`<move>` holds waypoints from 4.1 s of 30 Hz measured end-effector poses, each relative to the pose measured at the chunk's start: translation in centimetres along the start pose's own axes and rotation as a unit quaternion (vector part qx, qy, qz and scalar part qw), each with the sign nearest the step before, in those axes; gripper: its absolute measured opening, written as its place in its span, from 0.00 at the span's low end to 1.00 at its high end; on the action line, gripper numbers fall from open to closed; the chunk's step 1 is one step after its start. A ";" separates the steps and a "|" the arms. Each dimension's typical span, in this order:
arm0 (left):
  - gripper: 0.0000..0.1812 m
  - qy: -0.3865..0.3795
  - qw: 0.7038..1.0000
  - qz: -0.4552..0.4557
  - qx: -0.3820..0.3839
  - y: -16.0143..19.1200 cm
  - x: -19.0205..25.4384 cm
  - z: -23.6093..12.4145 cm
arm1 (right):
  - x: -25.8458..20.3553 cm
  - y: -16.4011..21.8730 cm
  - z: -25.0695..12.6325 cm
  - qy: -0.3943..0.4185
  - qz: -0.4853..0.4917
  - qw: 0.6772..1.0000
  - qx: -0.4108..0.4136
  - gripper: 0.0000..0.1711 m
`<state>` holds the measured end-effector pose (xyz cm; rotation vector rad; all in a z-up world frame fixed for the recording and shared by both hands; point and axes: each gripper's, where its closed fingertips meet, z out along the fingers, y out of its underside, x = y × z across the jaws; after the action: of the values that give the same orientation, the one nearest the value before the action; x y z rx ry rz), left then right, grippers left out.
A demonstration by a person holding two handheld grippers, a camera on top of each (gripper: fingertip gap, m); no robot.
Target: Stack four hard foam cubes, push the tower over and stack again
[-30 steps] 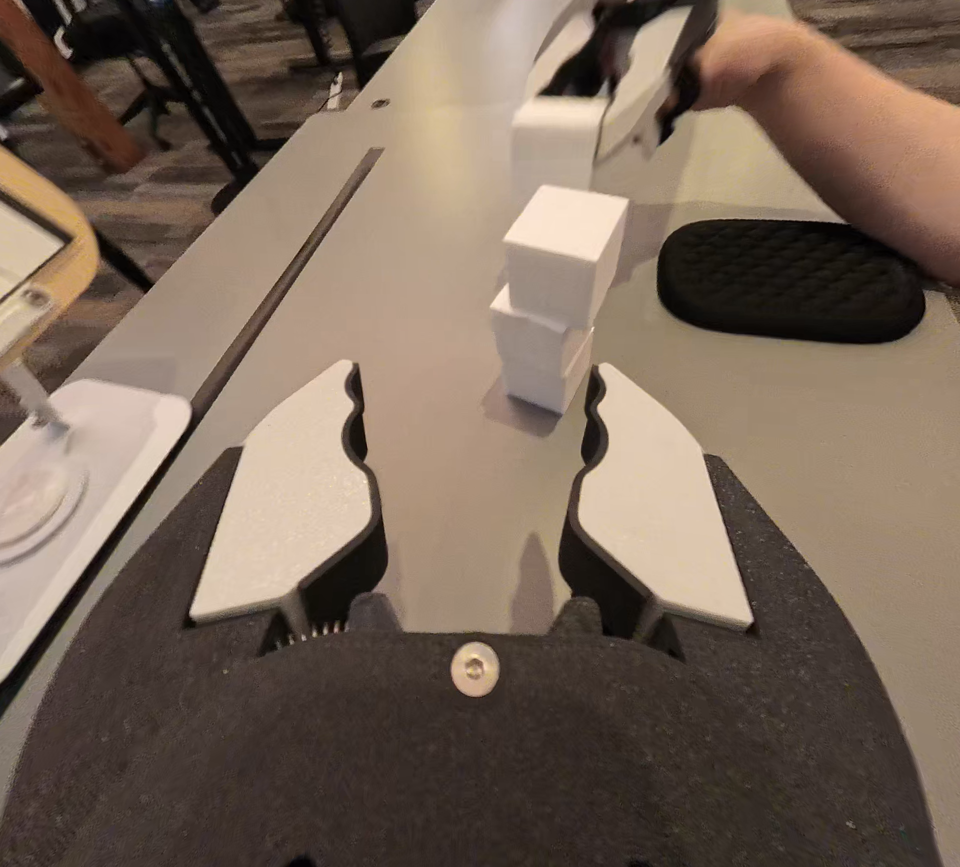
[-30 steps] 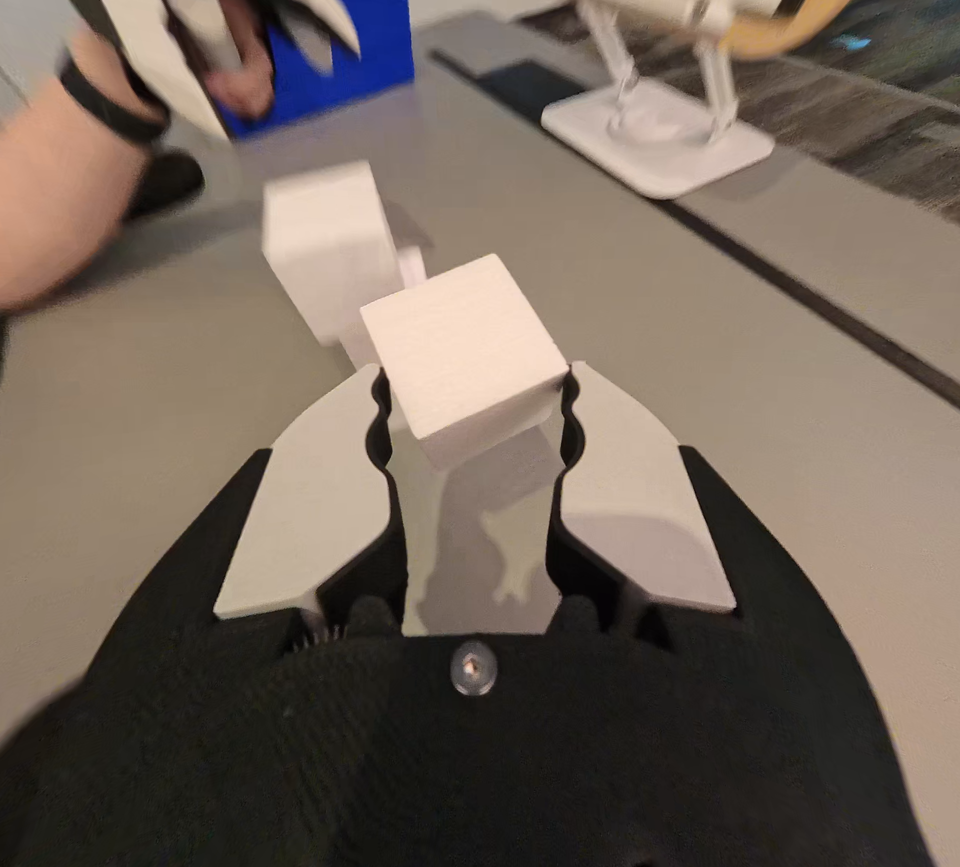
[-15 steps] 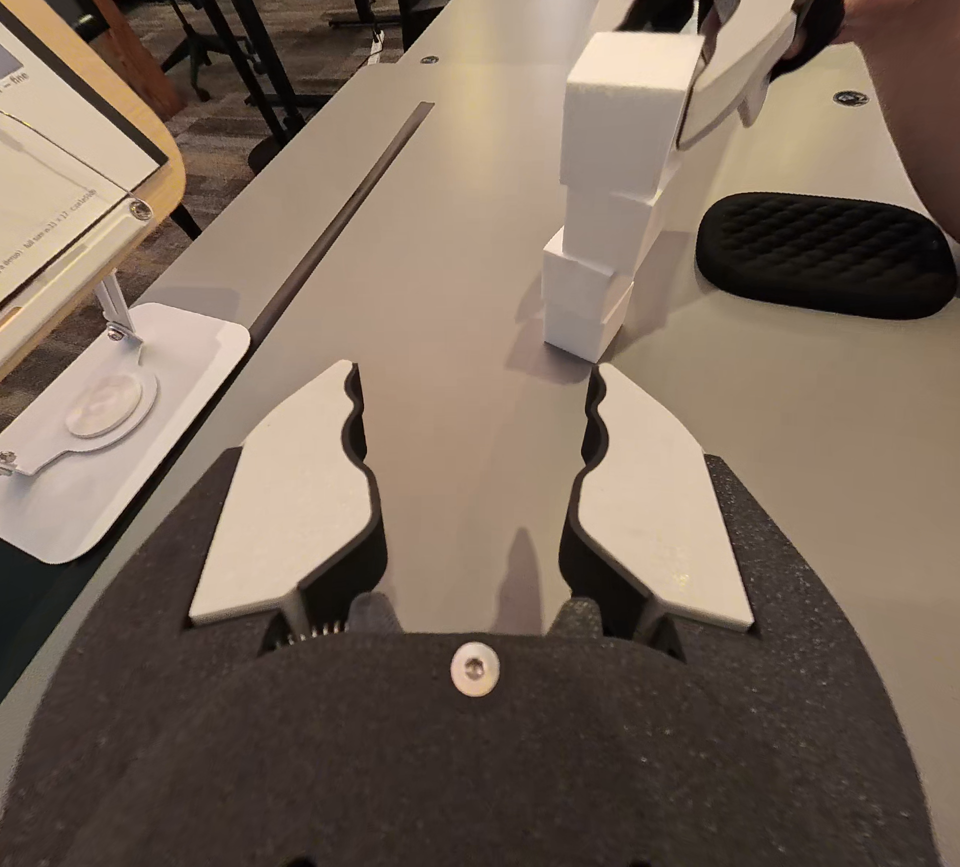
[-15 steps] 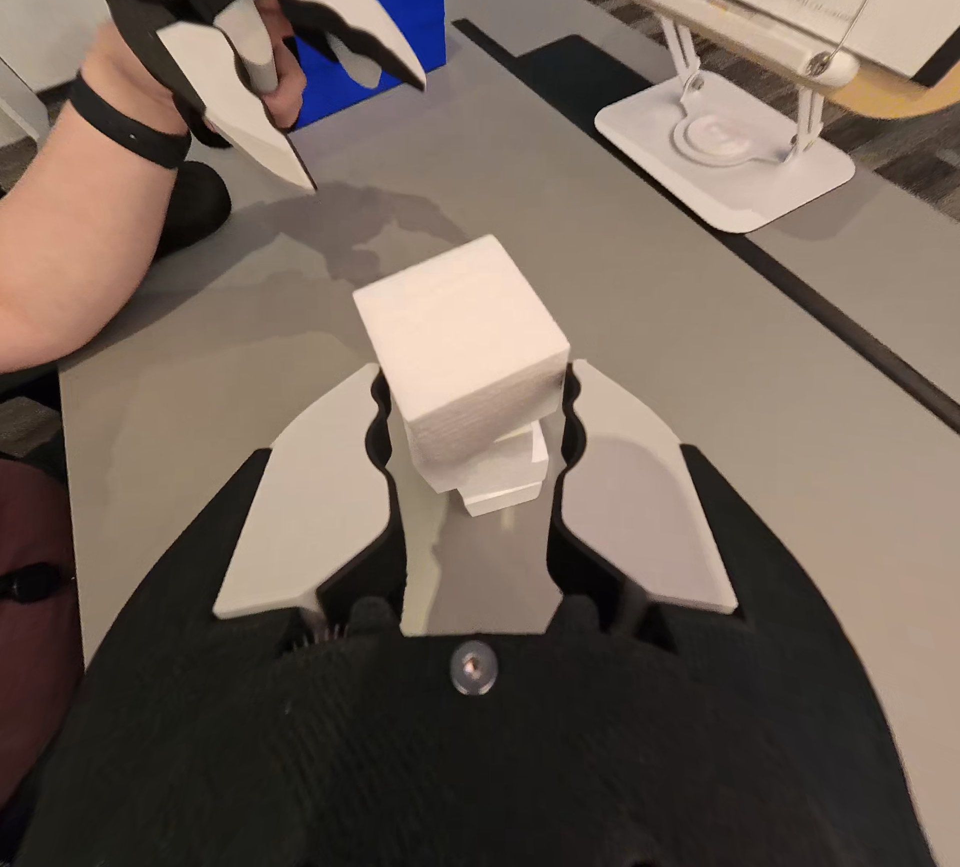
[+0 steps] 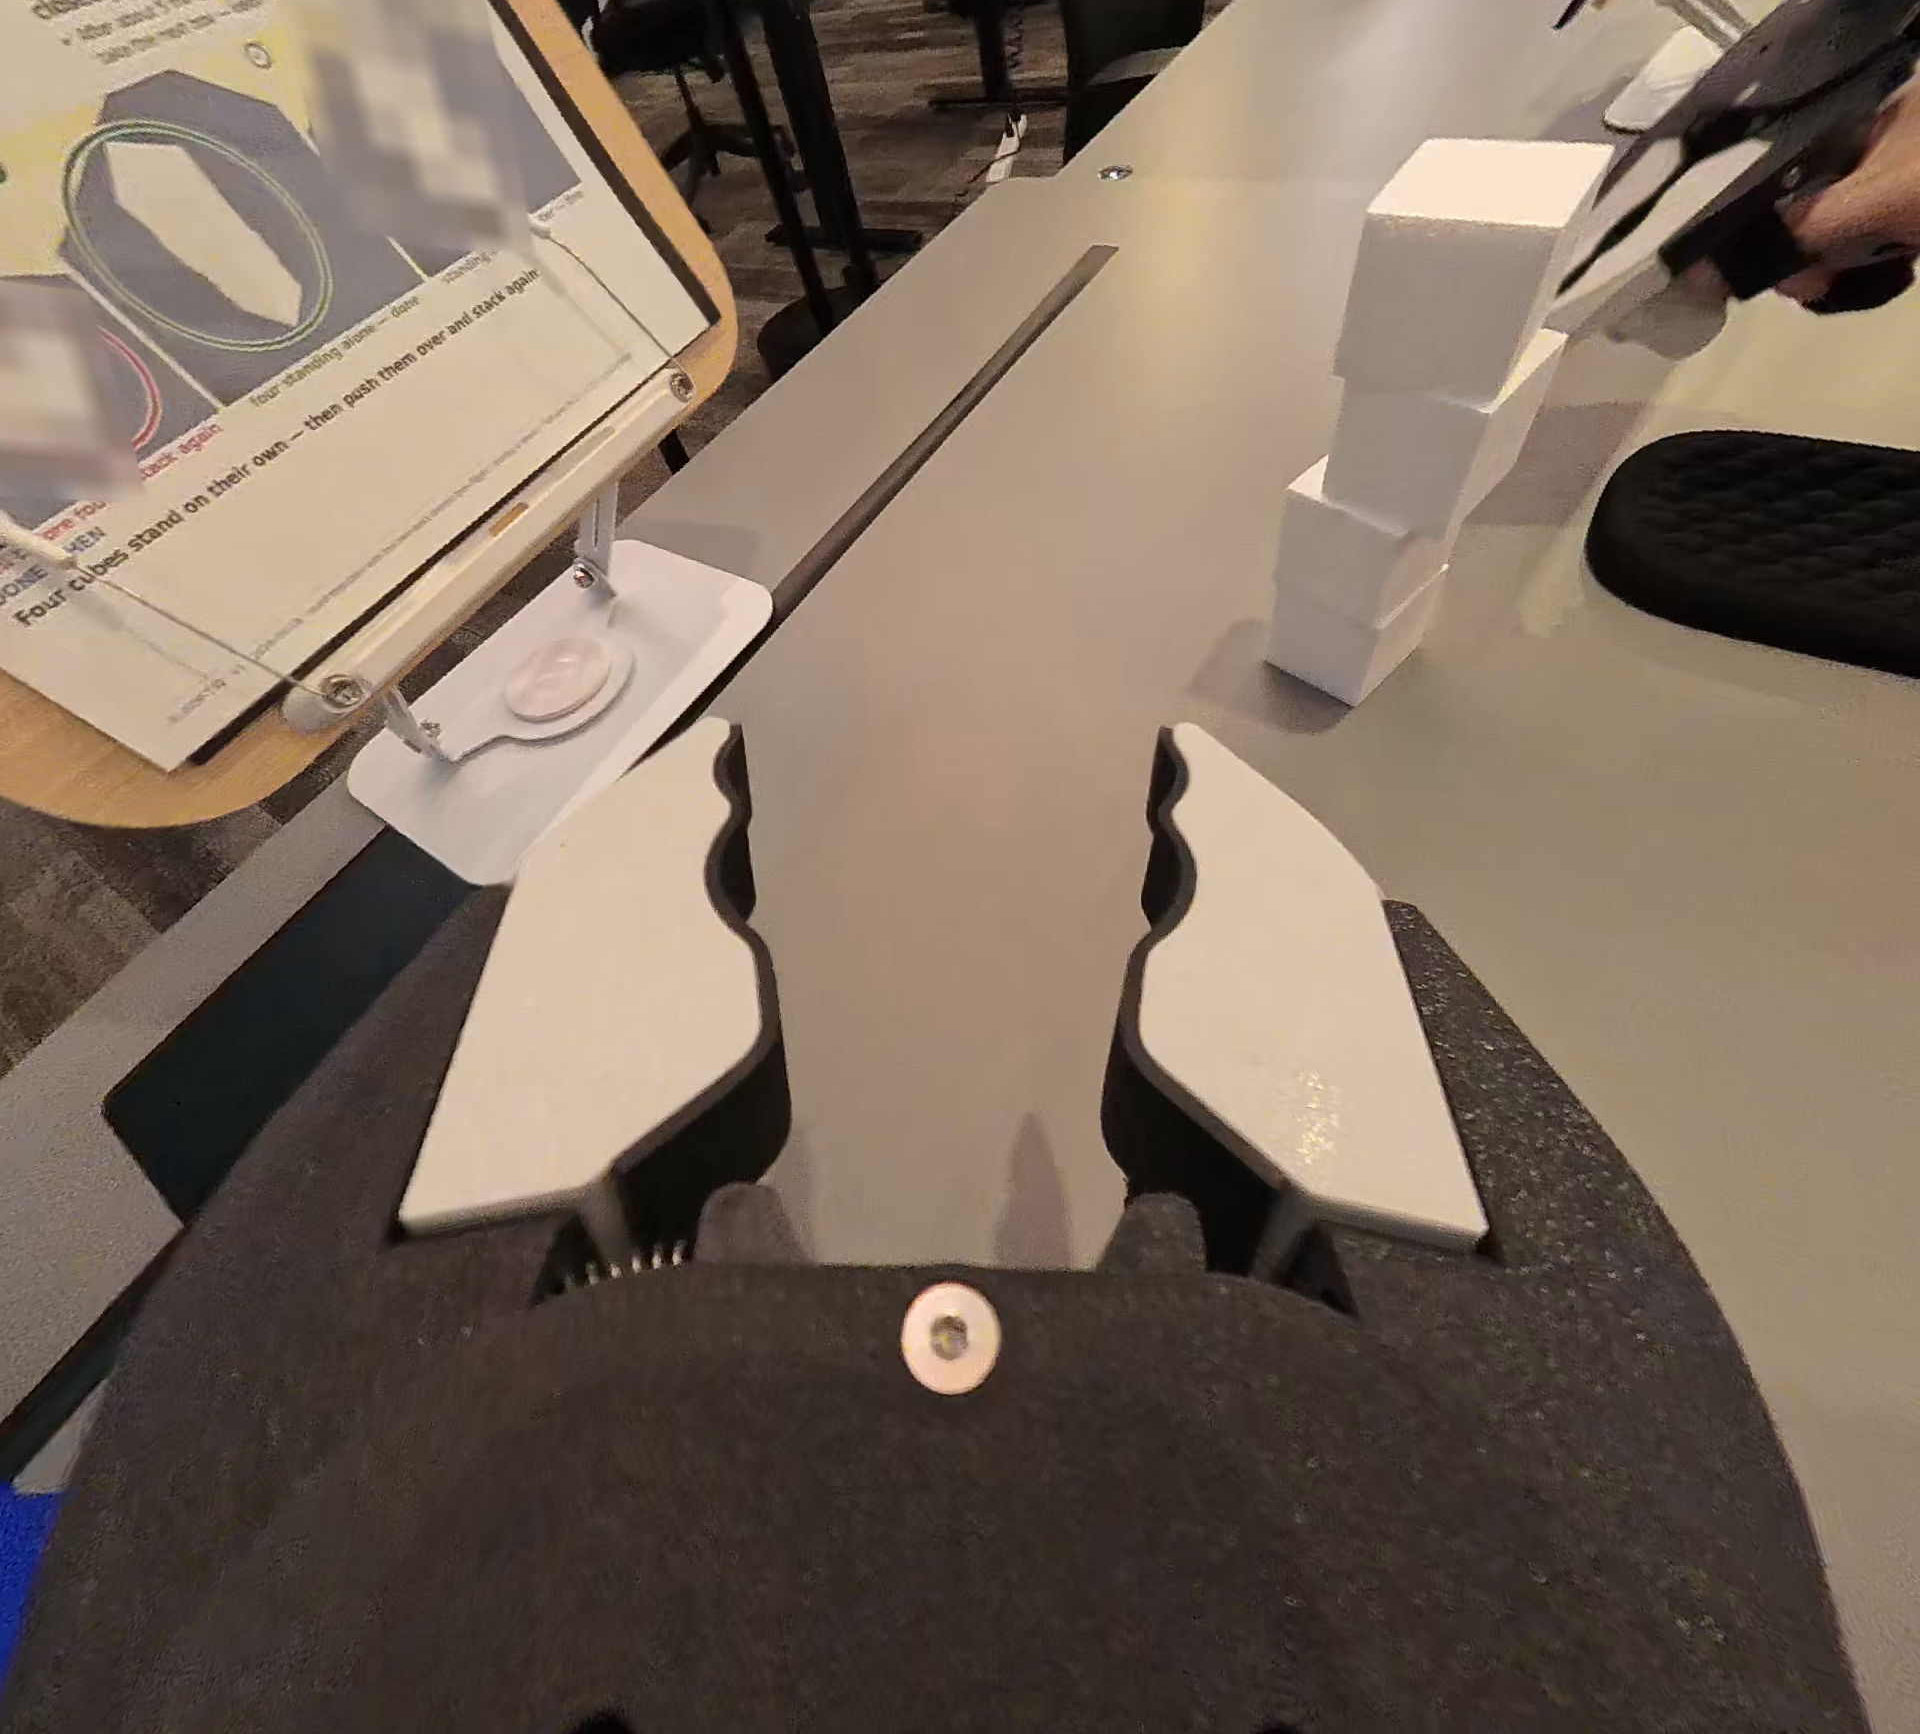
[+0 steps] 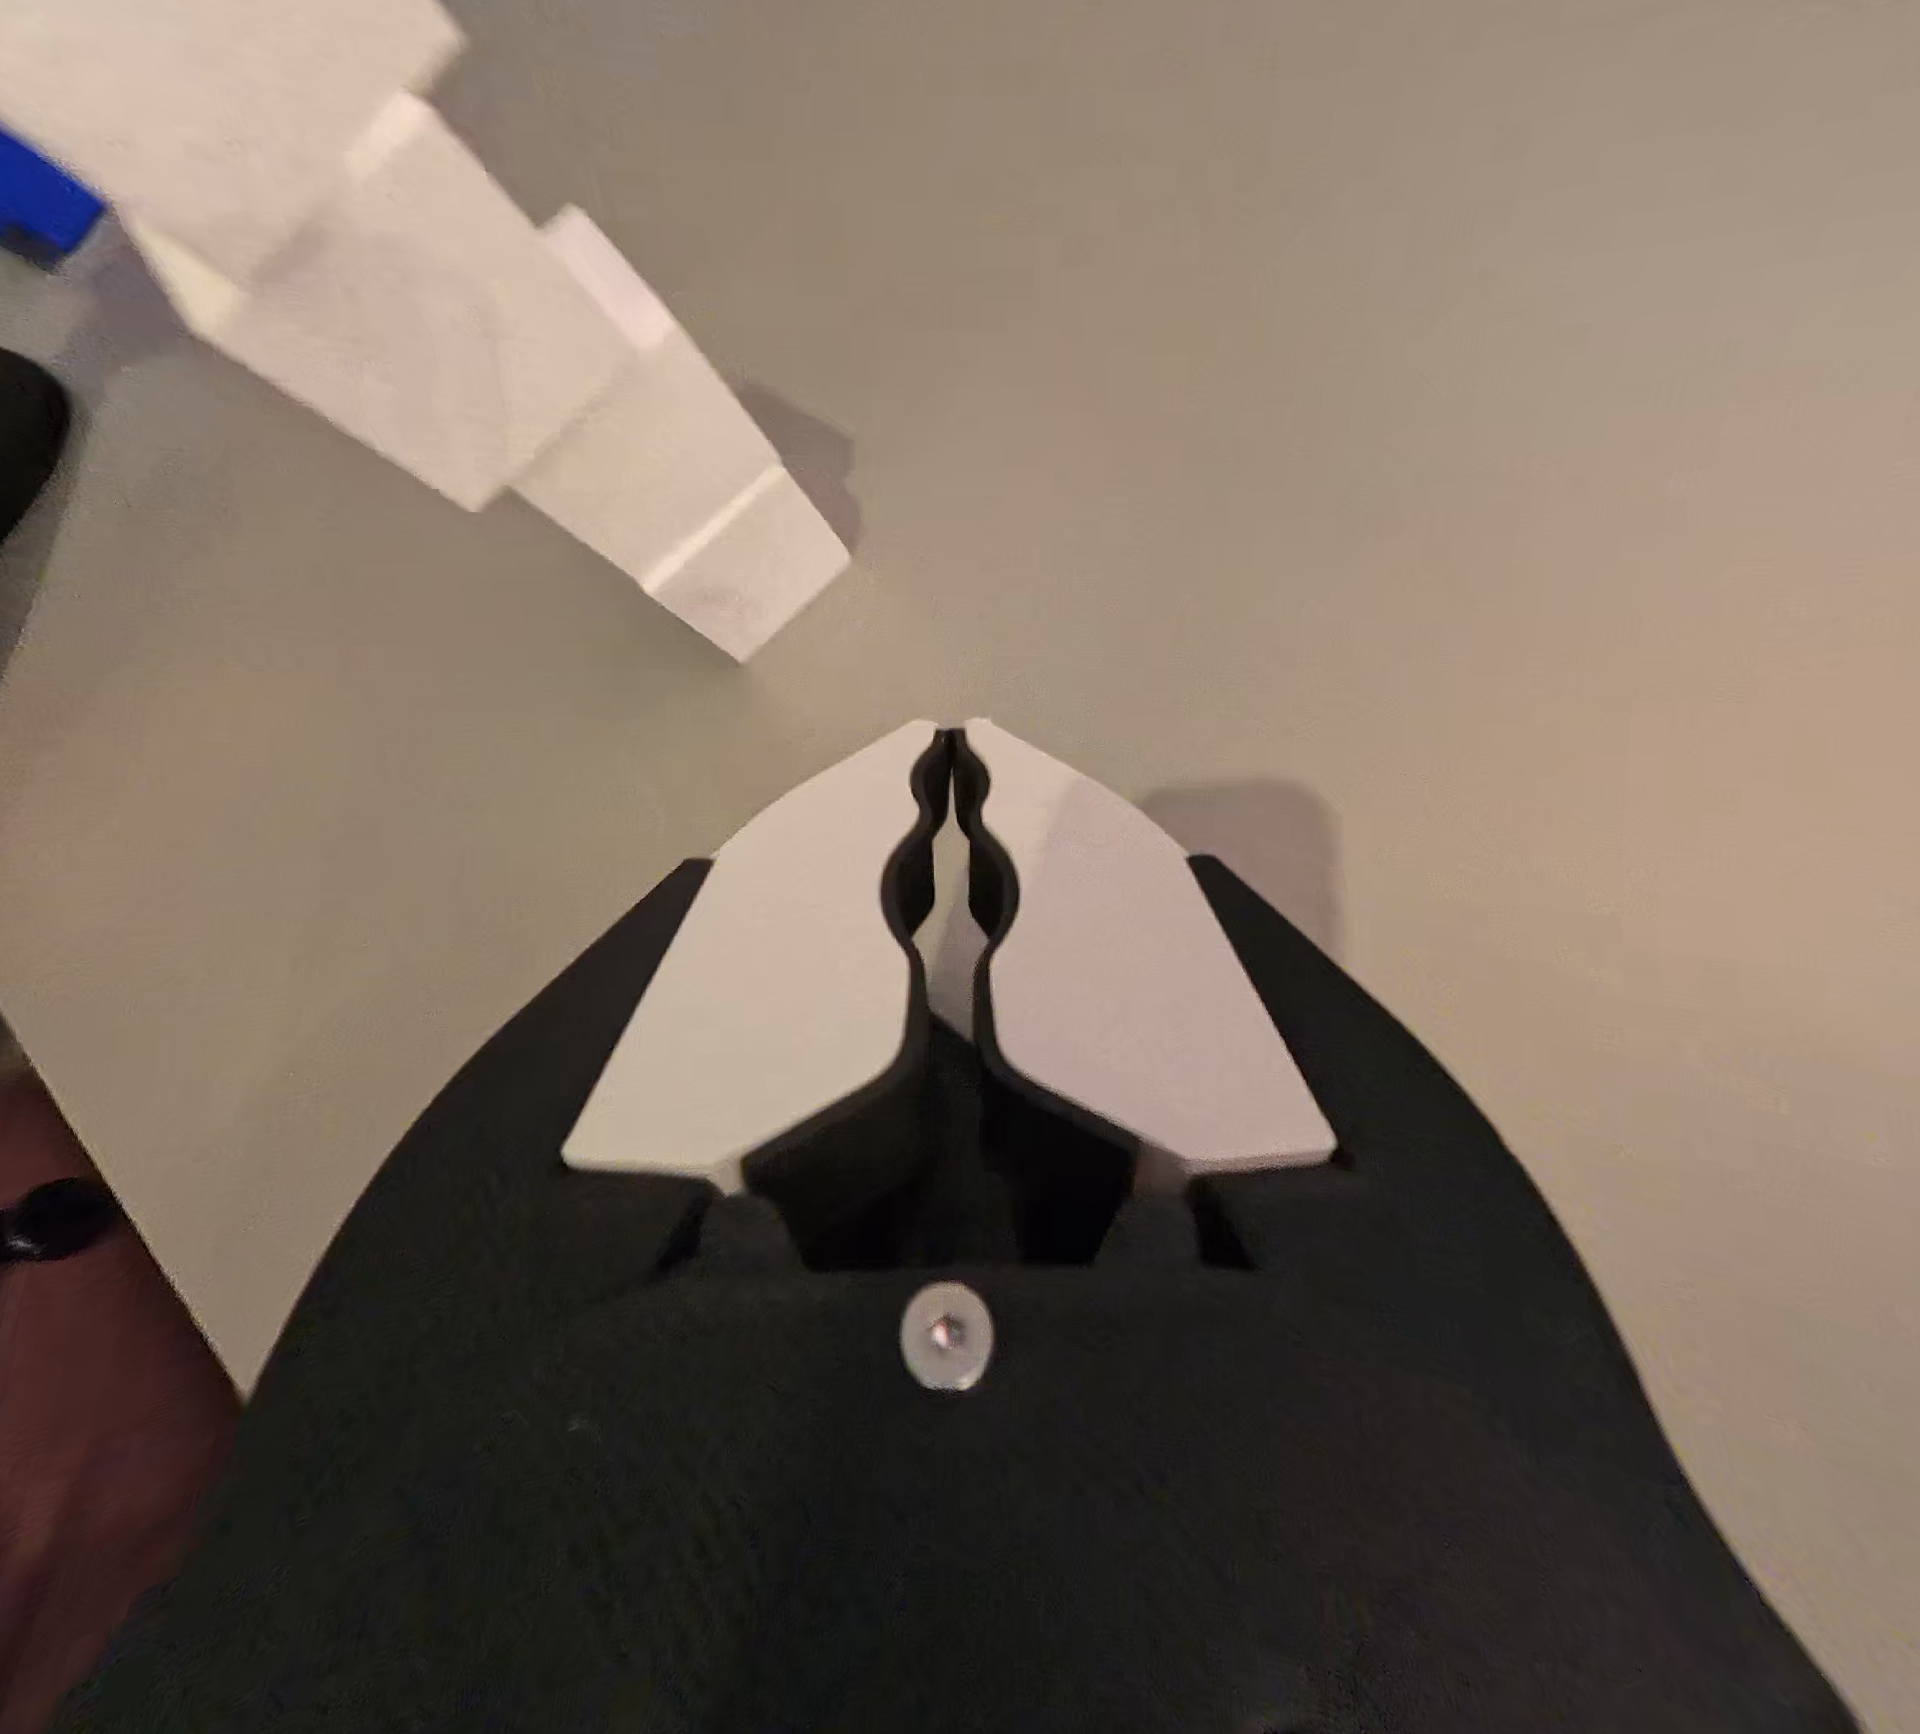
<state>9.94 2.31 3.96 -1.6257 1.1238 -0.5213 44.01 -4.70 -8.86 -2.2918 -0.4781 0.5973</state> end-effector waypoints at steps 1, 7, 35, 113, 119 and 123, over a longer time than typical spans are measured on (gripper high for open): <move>0.41 0.002 1.000 -0.006 0.005 -0.1 -0.1 -0.2 | 0.0 0.2 0.5 0.000 0.014 1.000 -0.014 0.00; 0.41 0.012 0.999 -0.022 0.038 -0.8 -0.4 -0.8 | -3.8 -2.7 4.6 0.009 -0.011 0.997 -0.074 0.00; 0.38 -0.079 0.989 -0.073 -0.097 6.2 -5.2 -3.8 | -15.8 -11.9 11.1 -0.169 -0.316 0.934 0.020 0.27; 0.37 -0.160 0.970 -0.125 -0.133 11.2 -1.3 -6.5 | -12.3 -7.3 9.9 -0.227 -0.306 0.921 0.084 0.35; 0.37 -0.177 0.967 -0.131 -0.125 12.3 -0.5 -9.0 | -18.3 -12.1 8.4 -0.234 -0.331 0.905 0.127 0.35; 0.37 -0.190 0.962 -0.151 -0.121 13.6 -0.8 -10.7 | -23.5 -13.5 9.7 -0.266 -0.353 0.889 0.117 0.35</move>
<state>-4.44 -2.64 -4.45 -2.0248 0.6749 -0.2505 17.14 -1.78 1.10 -1.5334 -1.3465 0.8340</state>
